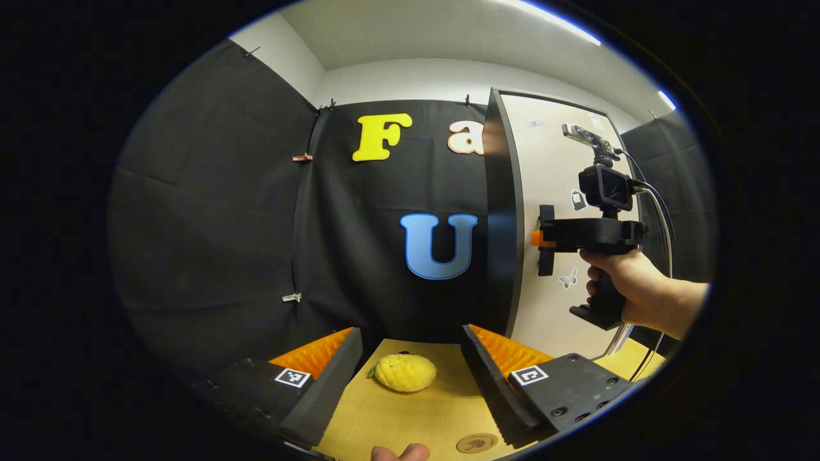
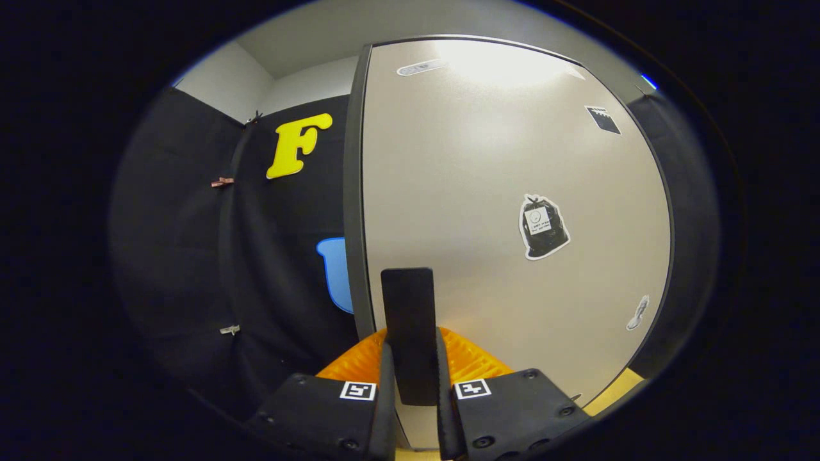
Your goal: Open the cabinet door with the right hand, grasp the bottle in the cabinet with the left hand and place it on the coaster, then close the cabinet door with the right hand.
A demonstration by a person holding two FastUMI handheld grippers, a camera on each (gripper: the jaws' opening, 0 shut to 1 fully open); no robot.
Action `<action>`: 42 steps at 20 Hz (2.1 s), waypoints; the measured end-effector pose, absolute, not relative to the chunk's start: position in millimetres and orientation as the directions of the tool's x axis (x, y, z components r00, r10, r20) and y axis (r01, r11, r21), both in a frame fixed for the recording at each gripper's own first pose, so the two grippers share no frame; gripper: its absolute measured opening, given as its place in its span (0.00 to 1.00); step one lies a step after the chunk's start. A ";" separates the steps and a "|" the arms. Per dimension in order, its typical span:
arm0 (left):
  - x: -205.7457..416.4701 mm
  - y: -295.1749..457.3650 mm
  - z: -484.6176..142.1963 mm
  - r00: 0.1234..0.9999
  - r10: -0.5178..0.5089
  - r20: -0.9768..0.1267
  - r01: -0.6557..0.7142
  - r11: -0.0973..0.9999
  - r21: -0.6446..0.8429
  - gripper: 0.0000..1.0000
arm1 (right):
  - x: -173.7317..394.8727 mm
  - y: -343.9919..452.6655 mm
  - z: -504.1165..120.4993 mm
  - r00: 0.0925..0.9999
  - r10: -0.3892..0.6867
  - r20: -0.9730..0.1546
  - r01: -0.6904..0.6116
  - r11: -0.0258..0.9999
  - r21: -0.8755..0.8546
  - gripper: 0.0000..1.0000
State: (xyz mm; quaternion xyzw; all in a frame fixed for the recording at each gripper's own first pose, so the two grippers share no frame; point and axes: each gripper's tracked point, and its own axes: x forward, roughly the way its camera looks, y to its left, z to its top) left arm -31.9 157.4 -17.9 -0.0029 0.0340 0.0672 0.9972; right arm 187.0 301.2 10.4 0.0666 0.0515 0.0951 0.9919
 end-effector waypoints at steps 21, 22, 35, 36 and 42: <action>-30.5 86.5 -7.2 0.997 0.061 -0.055 -0.062 0.998 -0.004 0.98 | 18.7 218.0 36.1 0.900 0.428 -0.078 -0.409 0.894 0.186 0.21; -30.5 83.1 -7.6 0.997 0.052 -0.056 -0.053 0.999 -0.005 0.98 | 12.9 211.2 36.7 0.900 0.429 -0.080 -0.409 0.892 0.192 0.21; -11.6 31.4 3.4 0.998 -0.046 -0.038 0.046 0.999 0.001 0.98 | -44.6 106.3 43.6 0.950 0.306 -0.060 -0.293 0.941 0.169 0.20; -10.5 26.9 4.1 0.998 -0.056 -0.037 0.056 0.998 0.002 0.98 | -45.7 100.2 43.6 0.955 0.290 -0.060 -0.277 0.947 0.163 0.20; -4.0 8.6 2.8 0.995 -0.094 -0.038 0.094 0.996 0.000 0.98 | -52.9 69.7 43.3 0.973 0.217 -0.076 -0.202 0.964 0.175 0.19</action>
